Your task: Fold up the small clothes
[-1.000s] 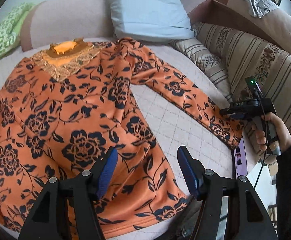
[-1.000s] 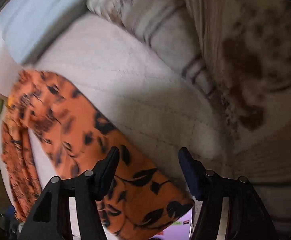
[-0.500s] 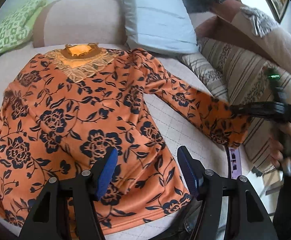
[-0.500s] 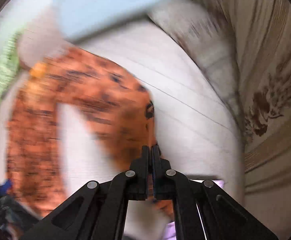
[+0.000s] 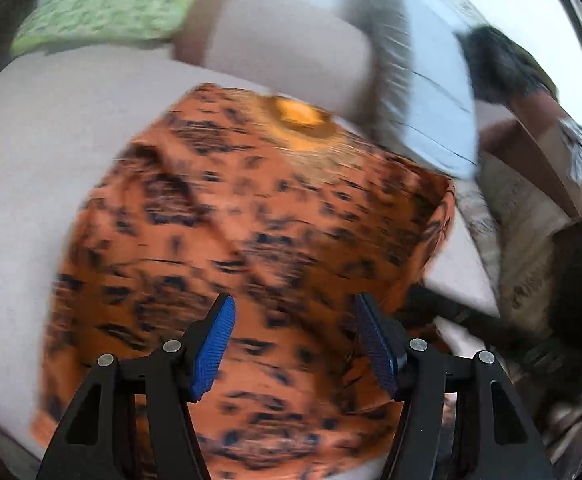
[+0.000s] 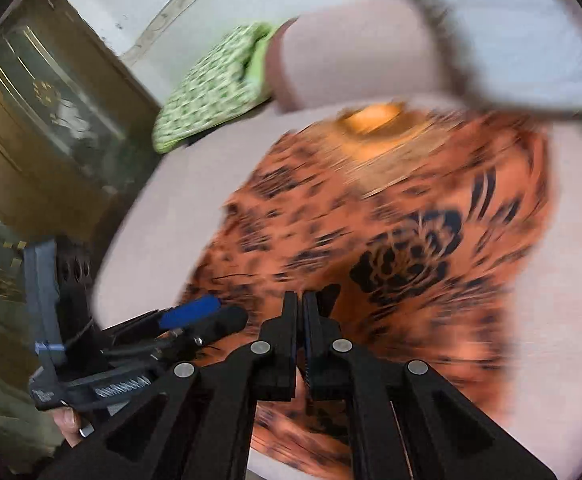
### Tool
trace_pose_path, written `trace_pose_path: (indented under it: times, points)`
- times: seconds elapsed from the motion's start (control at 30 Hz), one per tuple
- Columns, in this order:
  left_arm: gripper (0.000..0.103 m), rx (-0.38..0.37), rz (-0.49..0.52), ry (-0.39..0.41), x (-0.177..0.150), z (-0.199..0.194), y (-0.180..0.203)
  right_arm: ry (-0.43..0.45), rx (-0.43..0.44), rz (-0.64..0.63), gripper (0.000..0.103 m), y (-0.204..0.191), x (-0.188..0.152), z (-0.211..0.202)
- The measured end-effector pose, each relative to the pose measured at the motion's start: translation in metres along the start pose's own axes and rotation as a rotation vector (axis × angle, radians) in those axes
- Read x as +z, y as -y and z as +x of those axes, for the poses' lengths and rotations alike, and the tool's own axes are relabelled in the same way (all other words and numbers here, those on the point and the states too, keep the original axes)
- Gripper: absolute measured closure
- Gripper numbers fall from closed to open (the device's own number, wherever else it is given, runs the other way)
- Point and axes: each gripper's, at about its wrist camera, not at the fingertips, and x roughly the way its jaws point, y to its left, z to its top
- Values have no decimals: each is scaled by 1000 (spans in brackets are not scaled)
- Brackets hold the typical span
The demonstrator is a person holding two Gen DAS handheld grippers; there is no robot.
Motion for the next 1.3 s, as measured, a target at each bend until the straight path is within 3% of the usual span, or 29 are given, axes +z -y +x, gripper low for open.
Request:
trace_pose_path:
  times: [0.1,0.17,0.23,0.3,0.37,0.47,0.53,0.63,0.67,0.7,0.73,0.87,0.93,0.97,1.0,1.03,1.13,1.3]
  points:
    - [41,34,-37,-2,6,5,-28,-98,145,125,94,15,-15,54]
    - [41,38,-49,-12,8,11,-34,-115,159,103,94,15,-22,53]
    - [41,24,-56,-31,11,20,-34,-46,104,41,85,15,-21,29]
    - [41,8,-41,-67,13,34,-24,62,87,40,56,27,-15,-2]
    - [41,28,-11,-134,18,55,-20,150,48,83,53,50,-10,-25]
    - [43,25,25,-236,17,89,-12,178,-5,184,53,81,4,-32]
    - [48,9,44,-248,9,99,-7,187,-44,209,53,91,20,-40]
    - [58,86,77,-214,0,106,-3,186,-208,201,52,97,68,-45]
    - [66,113,91,-204,-2,106,-2,181,-267,193,52,102,89,-40]
    - [84,140,102,-197,-4,105,0,173,-331,199,52,109,114,-32]
    - [93,165,114,-192,-5,104,1,164,-379,216,52,117,132,-27]
    - [99,63,57,-194,-4,78,-1,72,-554,330,52,169,198,16]
    - [99,33,69,-162,-2,57,2,31,-609,349,55,186,206,28]
    - [99,29,76,-145,0,49,2,-25,-660,343,61,196,207,38]
    - [99,25,75,-138,1,42,1,-38,-681,350,90,200,207,41]
    - [99,15,68,-142,1,36,-1,-31,-682,368,95,203,205,39]
    - [99,-4,65,-135,2,18,-5,50,-630,375,95,189,204,23]
    - [99,65,57,-154,-7,5,-25,97,-582,241,95,128,220,32]
